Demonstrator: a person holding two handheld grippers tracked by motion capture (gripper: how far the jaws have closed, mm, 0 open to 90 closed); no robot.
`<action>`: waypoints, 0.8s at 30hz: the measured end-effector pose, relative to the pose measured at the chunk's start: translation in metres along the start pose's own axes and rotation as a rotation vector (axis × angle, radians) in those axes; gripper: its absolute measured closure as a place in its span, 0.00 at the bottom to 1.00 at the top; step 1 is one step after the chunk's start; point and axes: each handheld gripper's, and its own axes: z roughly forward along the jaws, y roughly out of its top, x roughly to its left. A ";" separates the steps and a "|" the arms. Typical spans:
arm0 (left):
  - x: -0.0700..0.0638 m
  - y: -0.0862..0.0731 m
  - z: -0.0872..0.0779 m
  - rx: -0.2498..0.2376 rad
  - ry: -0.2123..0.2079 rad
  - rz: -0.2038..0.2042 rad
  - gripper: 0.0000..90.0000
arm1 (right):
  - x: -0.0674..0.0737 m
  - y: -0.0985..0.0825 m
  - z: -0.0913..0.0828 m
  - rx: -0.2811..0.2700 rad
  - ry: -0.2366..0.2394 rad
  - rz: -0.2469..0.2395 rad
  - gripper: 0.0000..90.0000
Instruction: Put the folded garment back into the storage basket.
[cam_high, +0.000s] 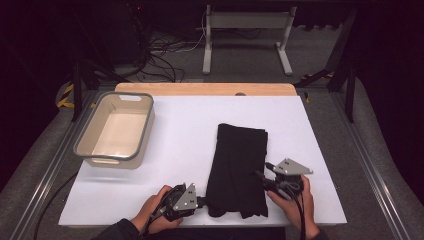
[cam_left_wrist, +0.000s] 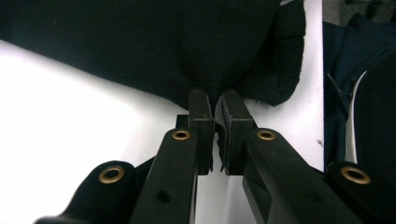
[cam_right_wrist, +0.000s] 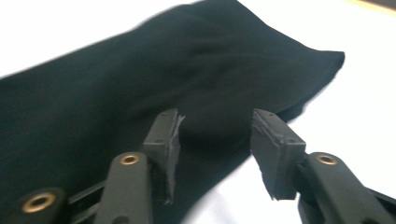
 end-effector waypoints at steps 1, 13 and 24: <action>0.000 0.000 0.001 0.002 0.000 0.002 0.95 | -0.007 0.002 0.010 0.019 0.005 0.008 0.58; 0.000 -0.003 0.004 0.006 0.009 0.002 0.95 | -0.060 0.032 0.082 0.091 -0.049 0.104 0.41; 0.000 -0.004 0.005 -0.008 0.009 -0.005 0.94 | -0.084 0.046 0.106 0.176 -0.010 0.188 0.43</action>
